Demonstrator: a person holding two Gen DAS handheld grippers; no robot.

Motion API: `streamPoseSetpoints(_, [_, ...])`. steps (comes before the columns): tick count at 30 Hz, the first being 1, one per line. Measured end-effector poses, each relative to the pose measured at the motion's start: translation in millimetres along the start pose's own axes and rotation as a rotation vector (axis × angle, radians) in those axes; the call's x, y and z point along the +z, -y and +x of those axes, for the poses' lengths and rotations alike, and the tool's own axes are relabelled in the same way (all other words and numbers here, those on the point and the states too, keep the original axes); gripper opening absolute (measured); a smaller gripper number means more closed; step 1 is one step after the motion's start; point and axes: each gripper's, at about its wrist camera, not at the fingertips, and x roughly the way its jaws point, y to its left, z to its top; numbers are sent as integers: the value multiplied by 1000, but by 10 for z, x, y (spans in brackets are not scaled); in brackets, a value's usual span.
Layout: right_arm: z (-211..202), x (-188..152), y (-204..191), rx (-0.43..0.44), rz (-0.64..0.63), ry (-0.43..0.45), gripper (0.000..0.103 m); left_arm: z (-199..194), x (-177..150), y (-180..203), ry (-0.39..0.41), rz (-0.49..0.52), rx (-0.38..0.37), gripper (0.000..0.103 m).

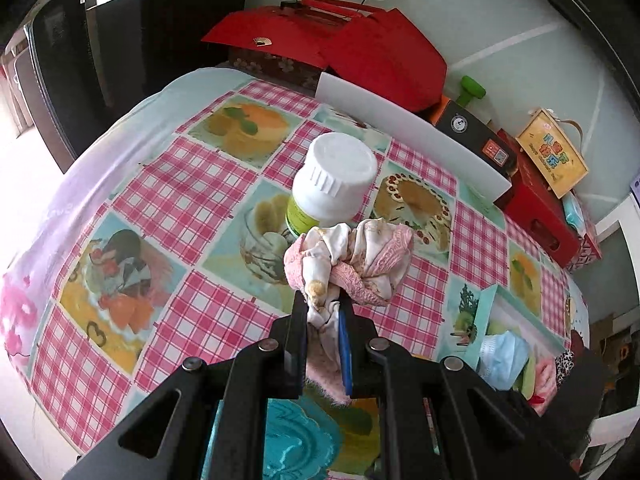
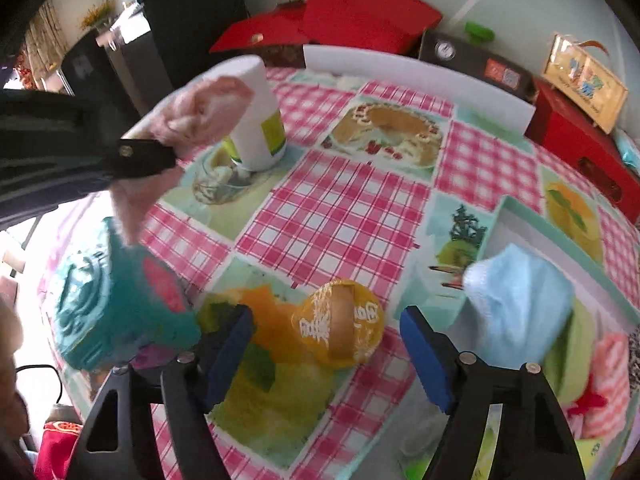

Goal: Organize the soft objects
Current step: 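Grasp the gold round tin with the right gripper while left gripper holds the scrunchie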

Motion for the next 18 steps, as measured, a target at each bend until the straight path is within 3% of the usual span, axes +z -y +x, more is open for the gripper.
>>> streamPoseSetpoints(11, [217, 18, -18, -42, -17, -70, 72, 12, 19, -40, -8, -10, -26, 14])
streamPoseSetpoints(13, [212, 13, -40, -27, -26, -64, 55, 27, 21, -59, -12, -16, -24, 14])
streamPoseSetpoints(18, [188, 9, -16, -29, -15, -55, 55, 43, 14, -70, -17, -19, -31, 14])
